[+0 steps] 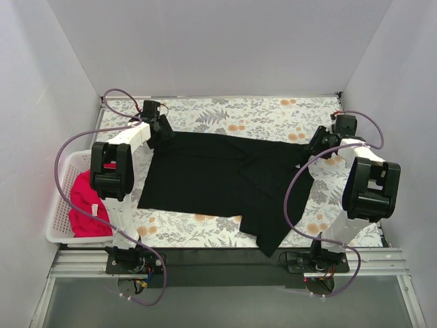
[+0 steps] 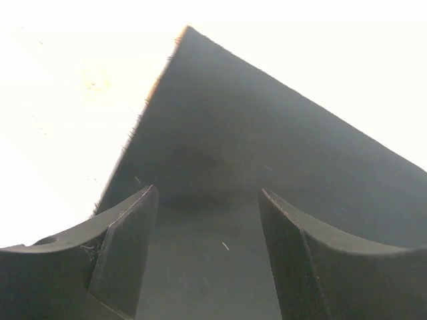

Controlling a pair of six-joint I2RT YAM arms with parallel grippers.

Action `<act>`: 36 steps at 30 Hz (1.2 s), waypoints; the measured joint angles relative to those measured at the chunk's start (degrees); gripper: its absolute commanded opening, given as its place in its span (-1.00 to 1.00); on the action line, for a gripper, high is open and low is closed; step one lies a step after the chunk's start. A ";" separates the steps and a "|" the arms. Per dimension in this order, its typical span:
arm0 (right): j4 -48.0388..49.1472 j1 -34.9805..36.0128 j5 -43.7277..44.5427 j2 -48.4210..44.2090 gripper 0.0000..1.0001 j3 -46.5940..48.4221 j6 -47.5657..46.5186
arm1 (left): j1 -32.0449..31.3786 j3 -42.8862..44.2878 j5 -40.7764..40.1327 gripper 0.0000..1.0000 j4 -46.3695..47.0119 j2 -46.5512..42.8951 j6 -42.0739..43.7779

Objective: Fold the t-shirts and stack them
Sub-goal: Fold the tshirt

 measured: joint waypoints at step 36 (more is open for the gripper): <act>6.67 -5.84 -18.56 33.29 -0.91 29.79 -3.13 | 2.03 19.47 1.33 0.04 -0.11 17.33 0.07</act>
